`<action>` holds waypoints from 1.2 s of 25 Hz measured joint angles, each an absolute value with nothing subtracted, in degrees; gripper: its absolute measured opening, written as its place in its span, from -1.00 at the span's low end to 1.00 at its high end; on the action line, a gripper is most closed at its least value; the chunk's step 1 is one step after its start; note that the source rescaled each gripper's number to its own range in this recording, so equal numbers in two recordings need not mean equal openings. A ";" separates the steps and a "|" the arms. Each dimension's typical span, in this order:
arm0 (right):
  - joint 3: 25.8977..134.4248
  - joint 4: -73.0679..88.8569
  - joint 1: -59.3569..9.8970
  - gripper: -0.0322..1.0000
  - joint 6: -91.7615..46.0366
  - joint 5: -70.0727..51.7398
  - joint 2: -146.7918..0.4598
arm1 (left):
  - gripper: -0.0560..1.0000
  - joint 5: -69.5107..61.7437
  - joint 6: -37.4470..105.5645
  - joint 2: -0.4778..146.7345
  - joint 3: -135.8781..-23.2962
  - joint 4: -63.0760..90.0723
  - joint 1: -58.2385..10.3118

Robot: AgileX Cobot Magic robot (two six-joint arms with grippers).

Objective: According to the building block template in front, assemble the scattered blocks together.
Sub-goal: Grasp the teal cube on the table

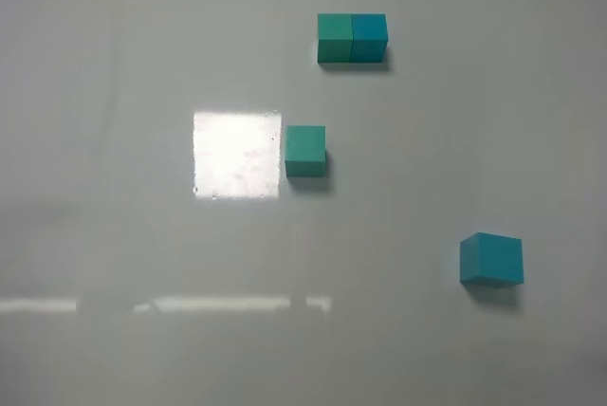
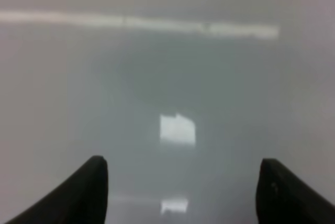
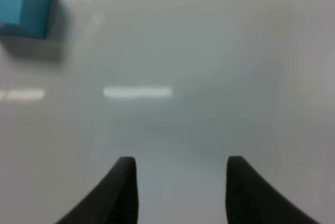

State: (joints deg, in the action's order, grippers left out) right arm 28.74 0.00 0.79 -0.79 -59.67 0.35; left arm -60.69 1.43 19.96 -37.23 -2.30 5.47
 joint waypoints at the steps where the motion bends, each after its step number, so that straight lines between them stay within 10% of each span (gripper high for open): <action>1: 28.74 0.31 0.79 -0.94 -0.79 -59.67 0.35 | 0.41 -60.65 1.43 18.60 -35.54 -1.39 5.47; 30: 28.74 0.00 0.79 -0.90 -0.79 -59.67 0.35 | 0.39 -59.38 1.42 -0.22 -28.64 0.00 5.47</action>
